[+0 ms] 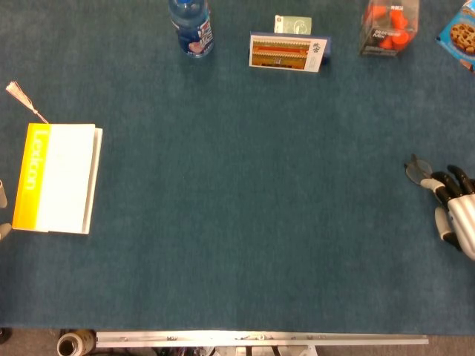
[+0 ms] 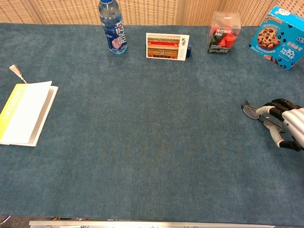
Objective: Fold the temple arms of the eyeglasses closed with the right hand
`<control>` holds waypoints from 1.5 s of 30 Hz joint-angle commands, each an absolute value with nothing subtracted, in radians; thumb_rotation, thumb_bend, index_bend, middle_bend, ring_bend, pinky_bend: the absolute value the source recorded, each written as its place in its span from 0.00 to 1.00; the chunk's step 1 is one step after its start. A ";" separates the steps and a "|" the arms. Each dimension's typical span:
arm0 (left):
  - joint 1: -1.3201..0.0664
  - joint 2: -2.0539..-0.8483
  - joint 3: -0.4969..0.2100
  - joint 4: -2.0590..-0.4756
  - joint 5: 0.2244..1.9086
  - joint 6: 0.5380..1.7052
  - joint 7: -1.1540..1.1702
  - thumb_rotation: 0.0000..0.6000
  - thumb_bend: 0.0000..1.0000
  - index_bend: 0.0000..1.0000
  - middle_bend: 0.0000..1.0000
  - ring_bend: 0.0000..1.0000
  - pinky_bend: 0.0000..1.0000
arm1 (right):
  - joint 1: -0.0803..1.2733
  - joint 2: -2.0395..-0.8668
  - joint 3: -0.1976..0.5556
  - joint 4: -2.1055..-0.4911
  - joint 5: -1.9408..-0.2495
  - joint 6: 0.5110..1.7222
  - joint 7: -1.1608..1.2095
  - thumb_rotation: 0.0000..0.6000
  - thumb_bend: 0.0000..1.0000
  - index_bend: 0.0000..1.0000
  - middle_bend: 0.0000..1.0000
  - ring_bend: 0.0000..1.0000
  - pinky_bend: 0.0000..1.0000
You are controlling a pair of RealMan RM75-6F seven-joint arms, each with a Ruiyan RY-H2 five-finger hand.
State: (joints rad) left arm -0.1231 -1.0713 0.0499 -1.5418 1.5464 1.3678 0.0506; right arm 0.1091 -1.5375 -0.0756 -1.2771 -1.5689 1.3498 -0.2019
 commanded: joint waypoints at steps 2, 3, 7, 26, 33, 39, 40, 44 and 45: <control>-0.122 -1.071 0.050 -1.541 1.546 1.368 0.049 1.00 0.00 0.56 0.51 0.41 0.54 | 0.109 -1.540 -0.075 -1.271 -1.565 1.344 -0.205 1.00 0.57 0.27 0.24 0.12 0.30; -0.122 -1.071 0.050 -1.540 1.546 1.368 0.048 1.00 0.00 0.56 0.51 0.41 0.54 | 0.109 -1.541 -0.075 -1.270 -1.563 1.342 -0.206 1.00 0.57 0.27 0.24 0.12 0.30; -0.122 -1.071 0.050 -1.539 1.547 1.368 0.047 1.00 0.00 0.56 0.51 0.41 0.54 | 0.108 -1.545 -0.074 -1.261 -1.556 1.332 -0.209 1.00 0.57 0.27 0.24 0.12 0.30; -0.122 -1.070 0.050 -1.538 1.547 1.369 0.044 1.00 0.00 0.56 0.51 0.41 0.54 | 0.104 -1.549 -0.080 -1.249 -1.549 1.313 -0.213 1.00 0.57 0.27 0.24 0.12 0.30; -0.123 -1.065 0.050 -1.551 1.555 1.374 0.053 1.00 0.00 0.56 0.51 0.41 0.54 | 0.102 -1.503 -0.073 -1.335 -1.602 1.389 -0.196 1.00 0.57 0.27 0.24 0.12 0.30; -0.123 -1.052 0.050 -1.575 1.570 1.388 0.069 1.00 0.00 0.56 0.51 0.41 0.54 | 0.103 -1.416 -0.060 -1.467 -1.670 1.476 -0.214 1.00 0.57 0.27 0.24 0.12 0.30; -0.124 -1.049 0.050 -1.580 1.572 1.390 0.071 1.00 0.00 0.56 0.51 0.41 0.54 | 0.103 -1.401 -0.058 -1.488 -1.682 1.490 -0.220 1.00 0.56 0.27 0.25 0.12 0.30; -0.130 -1.036 0.045 -1.603 1.574 1.390 0.090 1.00 0.00 0.56 0.51 0.41 0.54 | 0.105 -1.320 -0.048 -1.576 -1.738 1.545 -0.260 1.00 0.53 0.27 0.27 0.12 0.30; -0.132 -1.034 0.043 -1.607 1.574 1.389 0.094 1.00 0.00 0.56 0.51 0.41 0.54 | 0.107 -1.301 -0.046 -1.591 -1.751 1.553 -0.274 1.00 0.51 0.27 0.27 0.12 0.30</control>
